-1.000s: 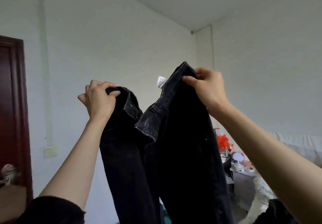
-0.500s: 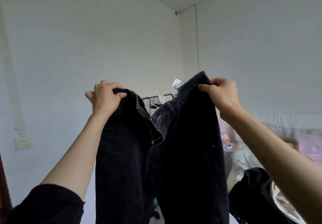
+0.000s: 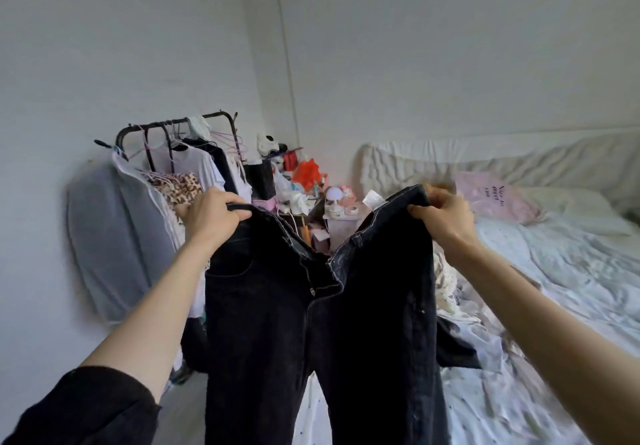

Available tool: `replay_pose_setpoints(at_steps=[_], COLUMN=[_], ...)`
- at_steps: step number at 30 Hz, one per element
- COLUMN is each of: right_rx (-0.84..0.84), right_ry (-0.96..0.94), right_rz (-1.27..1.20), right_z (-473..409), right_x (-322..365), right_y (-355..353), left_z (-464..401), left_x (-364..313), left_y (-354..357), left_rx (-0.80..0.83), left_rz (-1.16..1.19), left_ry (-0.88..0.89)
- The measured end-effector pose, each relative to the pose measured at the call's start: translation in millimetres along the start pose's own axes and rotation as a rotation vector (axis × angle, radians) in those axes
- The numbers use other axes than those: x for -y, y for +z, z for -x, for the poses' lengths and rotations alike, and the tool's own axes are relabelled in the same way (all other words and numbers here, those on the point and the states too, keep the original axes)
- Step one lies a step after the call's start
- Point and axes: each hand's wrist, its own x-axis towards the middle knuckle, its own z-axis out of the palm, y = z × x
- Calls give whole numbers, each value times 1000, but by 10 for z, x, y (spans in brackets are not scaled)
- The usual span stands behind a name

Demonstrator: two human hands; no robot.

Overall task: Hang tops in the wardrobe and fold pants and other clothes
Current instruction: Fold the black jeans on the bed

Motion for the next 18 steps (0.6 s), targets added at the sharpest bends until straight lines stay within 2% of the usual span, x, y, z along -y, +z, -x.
replay_pose_setpoints(at_steps=[7, 12, 18], right_rx=[-9, -114, -165], right_ry=[161, 303, 446], right_rz=[100, 105, 135], right_z=[-1241, -2040, -2550], right_x=[-1323, -2349, -3308], right_y=[-54, 13, 30], left_z=[-567, -895, -997], left_x=[-536, -664, -904], left_y=[1822, 3115, 4421], left_rx=[84, 120, 223], left_rz=[-120, -152, -163], left_ry=[17, -46, -25])
